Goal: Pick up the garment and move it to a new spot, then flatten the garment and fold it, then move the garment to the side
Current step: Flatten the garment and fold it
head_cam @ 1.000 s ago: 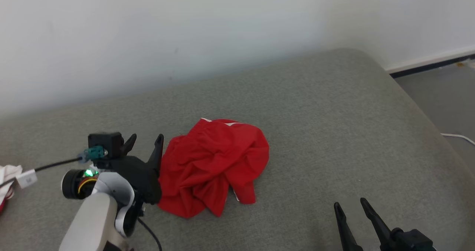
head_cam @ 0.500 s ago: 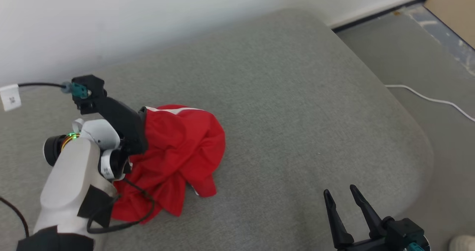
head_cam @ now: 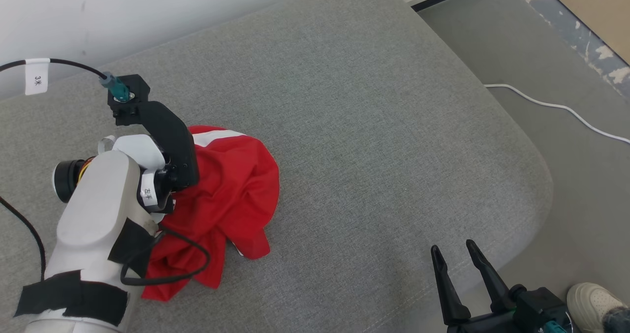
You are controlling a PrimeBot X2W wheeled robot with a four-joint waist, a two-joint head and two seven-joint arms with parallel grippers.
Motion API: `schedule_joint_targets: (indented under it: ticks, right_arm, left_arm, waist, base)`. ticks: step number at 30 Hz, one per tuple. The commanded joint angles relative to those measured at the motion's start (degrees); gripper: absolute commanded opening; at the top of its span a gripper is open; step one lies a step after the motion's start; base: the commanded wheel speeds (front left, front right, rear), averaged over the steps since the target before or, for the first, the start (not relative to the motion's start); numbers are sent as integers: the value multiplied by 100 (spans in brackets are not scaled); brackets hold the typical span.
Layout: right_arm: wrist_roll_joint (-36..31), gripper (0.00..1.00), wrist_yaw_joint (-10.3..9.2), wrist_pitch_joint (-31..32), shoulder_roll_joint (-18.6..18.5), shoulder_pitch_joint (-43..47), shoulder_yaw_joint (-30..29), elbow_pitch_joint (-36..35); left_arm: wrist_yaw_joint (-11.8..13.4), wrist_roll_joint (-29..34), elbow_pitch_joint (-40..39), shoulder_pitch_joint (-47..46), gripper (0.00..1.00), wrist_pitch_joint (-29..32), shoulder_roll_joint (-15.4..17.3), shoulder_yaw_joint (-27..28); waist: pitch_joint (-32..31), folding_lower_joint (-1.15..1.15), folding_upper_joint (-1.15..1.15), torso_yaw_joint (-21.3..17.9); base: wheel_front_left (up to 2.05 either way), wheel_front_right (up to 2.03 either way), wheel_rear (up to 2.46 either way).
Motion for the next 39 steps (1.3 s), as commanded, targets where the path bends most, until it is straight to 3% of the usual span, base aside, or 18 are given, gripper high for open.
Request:
schedule_joint_targets:
  ticks: [1,3,4,5,6,12,26,33,39]
  right_arm:
    - [-17,100,-12,-26,32,48,-15,-26]
    - [-38,100,-12,-26,45,61,-8,-45]
    - [-42,100,-12,-27,52,59,-2,-55]
    - [-43,100,-12,-27,59,57,6,-60]
    - [-40,100,-12,-27,63,48,20,-57]
    - [3,100,-12,-27,42,-75,121,-5]
    - [97,100,-12,-28,-26,-201,251,144]
    - [109,100,-12,-27,-33,-171,169,110]
    - [120,100,-12,-20,-38,-131,91,54]
  left_arm:
    - [22,54,11,-64,100,53,28,-31]
    - [9,46,-47,-57,100,112,6,-67]
    - [-41,11,-90,-41,47,100,-33,-79]
    - [-93,-36,-132,-15,12,81,-83,-89]
    - [-147,-67,-176,8,0,32,-112,-96]
    - [-260,-172,-550,47,0,-769,-299,-47]
    - [-951,-327,-1547,-799,0,-3974,-634,-250]
    - [-1132,-653,-1569,-663,0,-4352,-647,-648]
    - [-1189,-811,-1597,120,0,-4265,-604,-1190]
  waist:
    - [-4,-1,-1,2]
    - [-2,-1,-1,4]
    - [4,-1,-1,7]
    - [7,-1,-1,11]
    - [10,-1,-1,15]
    - [-14,-1,-1,37]
    - [-232,-1,-1,52]
    - [-273,-1,-1,182]
    - [-219,-1,-1,687]
  base:
    - [0,0,0]
    - [0,0,0]
    - [0,0,0]
    - [0,0,0]
    - [0,0,0]
    - [0,0,0]
    - [0,0,0]
    - [0,0,0]
    - [0,0,0]
